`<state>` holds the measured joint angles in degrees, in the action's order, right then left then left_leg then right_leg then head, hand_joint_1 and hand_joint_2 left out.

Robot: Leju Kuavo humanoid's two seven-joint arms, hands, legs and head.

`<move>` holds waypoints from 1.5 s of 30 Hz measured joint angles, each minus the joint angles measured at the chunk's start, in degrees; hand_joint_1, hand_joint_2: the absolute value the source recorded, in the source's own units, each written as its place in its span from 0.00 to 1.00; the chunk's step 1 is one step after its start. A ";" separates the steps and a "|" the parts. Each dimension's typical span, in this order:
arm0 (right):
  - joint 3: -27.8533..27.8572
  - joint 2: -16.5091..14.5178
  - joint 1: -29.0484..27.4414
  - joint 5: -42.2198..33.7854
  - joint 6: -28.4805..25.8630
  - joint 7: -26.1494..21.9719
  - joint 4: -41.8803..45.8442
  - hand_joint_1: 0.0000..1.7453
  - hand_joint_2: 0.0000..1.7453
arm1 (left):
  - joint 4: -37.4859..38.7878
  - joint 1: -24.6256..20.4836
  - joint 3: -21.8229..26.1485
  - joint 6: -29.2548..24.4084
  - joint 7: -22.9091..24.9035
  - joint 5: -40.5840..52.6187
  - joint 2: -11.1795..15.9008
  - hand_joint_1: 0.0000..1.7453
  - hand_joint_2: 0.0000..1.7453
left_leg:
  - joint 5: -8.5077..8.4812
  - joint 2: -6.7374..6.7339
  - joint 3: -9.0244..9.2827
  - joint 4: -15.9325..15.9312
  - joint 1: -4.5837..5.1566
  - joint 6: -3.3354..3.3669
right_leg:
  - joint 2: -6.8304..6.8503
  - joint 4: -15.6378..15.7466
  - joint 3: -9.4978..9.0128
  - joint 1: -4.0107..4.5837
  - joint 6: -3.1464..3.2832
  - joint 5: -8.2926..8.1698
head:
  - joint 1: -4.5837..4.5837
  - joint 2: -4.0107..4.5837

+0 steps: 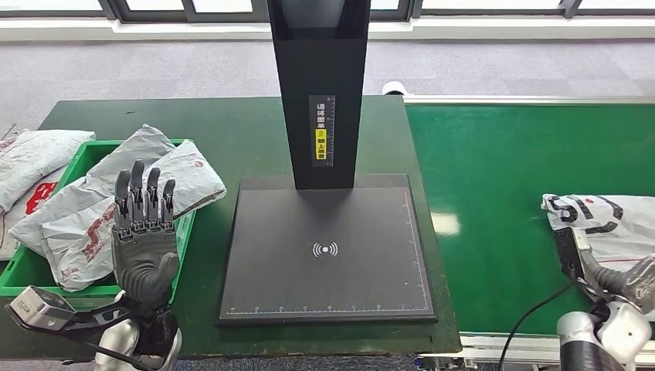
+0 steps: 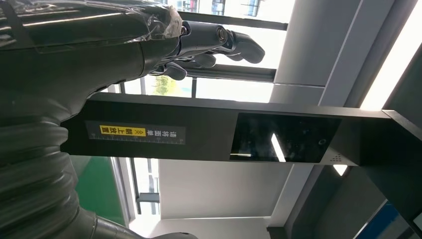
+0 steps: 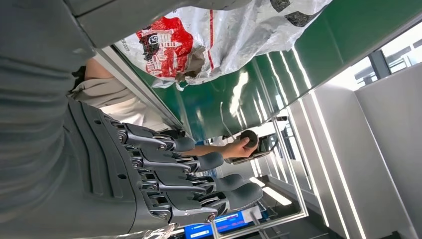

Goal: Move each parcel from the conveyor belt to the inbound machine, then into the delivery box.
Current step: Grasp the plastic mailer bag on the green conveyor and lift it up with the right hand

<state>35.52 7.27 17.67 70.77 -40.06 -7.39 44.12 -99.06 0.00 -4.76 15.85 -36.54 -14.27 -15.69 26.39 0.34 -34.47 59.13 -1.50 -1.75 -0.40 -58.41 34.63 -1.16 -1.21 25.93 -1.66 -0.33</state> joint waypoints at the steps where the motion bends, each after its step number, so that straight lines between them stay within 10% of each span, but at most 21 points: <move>1: 0.00 0.01 0.09 0.00 0.00 0.00 -0.13 0.00 1.00 | 0.00 -0.01 0.00 0.00 0.00 0.00 0.01 0.00 1.00 | 0.00 0.00 0.00 0.00 0.00 0.00 | 0.00 0.00 0.00 0.00 0.00 0.00 | 0.00 0.00; 16: 0.00 0.31 1.19 0.29 0.00 -0.02 -1.49 0.00 1.00 | -0.01 -0.04 0.00 0.00 0.08 0.00 0.20 0.00 1.00 | 0.00 -0.01 -0.01 0.00 0.00 0.00 | 0.00 0.00 0.00 -0.01 0.00 0.00 | 0.00 0.00; 24: -0.02 5.64 8.63 3.56 0.36 5.01 -11.65 0.00 1.00 | -0.09 0.37 0.00 -0.16 0.44 0.67 0.24 0.00 1.00 | -0.03 0.03 -0.02 0.01 0.05 0.04 | 0.02 0.00 -0.02 -0.05 -0.06 -0.05 | 0.00 -0.01; 31: -0.02 8.62 9.64 6.14 11.67 16.75 -19.45 0.00 1.00 | -1.21 3.99 0.00 -0.87 0.08 1.46 0.33 0.00 1.00 | -0.02 0.20 -0.10 0.00 0.04 0.04 | 0.16 0.00 0.03 -0.04 -0.06 -0.02 | 0.01 0.00; 45: -0.02 9.52 9.53 6.52 22.14 19.83 -24.62 0.00 1.00 | -2.37 6.89 0.00 -0.49 -0.02 2.32 0.37 0.00 1.00 | -0.04 0.20 -0.12 0.00 0.04 0.07 | 0.18 0.00 0.01 -0.05 -0.07 -0.02 | 0.00 0.00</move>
<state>35.50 16.79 27.20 77.30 -17.92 12.44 19.50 -101.42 6.90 -4.76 15.36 -36.57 -11.95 -15.32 26.35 0.55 -34.59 59.13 -1.46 -1.68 -0.22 -58.41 34.63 -1.21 -1.28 25.91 -1.66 -0.33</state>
